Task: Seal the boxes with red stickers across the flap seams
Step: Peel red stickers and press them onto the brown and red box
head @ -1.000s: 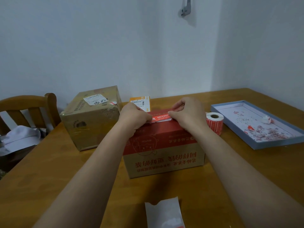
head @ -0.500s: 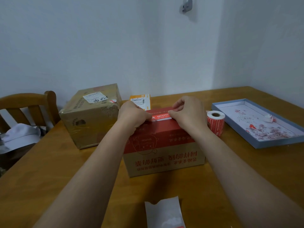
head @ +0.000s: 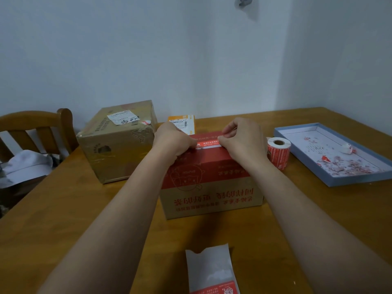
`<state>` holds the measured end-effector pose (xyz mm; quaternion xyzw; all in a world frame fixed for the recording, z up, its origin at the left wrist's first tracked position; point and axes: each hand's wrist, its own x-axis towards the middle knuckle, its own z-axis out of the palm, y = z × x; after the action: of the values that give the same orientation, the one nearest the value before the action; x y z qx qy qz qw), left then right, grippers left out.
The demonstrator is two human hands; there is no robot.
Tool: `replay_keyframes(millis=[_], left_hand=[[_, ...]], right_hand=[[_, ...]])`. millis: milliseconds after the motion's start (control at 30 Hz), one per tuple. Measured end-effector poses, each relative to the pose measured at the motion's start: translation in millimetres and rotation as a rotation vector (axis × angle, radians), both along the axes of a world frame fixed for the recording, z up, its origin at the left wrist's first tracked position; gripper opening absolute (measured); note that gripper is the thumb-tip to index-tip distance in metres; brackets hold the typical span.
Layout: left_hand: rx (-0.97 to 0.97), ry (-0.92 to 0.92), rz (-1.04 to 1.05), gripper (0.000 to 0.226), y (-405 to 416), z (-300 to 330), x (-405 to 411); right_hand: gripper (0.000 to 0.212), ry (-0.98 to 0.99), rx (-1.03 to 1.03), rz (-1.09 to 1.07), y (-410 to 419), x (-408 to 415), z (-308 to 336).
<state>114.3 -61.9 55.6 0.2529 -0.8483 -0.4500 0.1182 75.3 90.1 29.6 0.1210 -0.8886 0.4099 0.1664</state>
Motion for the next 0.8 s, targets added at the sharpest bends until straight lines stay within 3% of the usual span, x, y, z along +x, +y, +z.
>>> replay_keyframes(millis=[367, 800], left_hand=[[-0.023, -0.043, 0.007, 0.049, -4.4, -2.3, -8.7], [-0.05, -0.093, -0.022, 0.052, -4.1, 2.3, -7.0]], right_hand=[[0.009, 0.034, 0.009, 0.026, 0.2, -0.4, -1.9], [0.029, 0.063, 0.073, 0.042, 0.3, -1.6, -2.8]])
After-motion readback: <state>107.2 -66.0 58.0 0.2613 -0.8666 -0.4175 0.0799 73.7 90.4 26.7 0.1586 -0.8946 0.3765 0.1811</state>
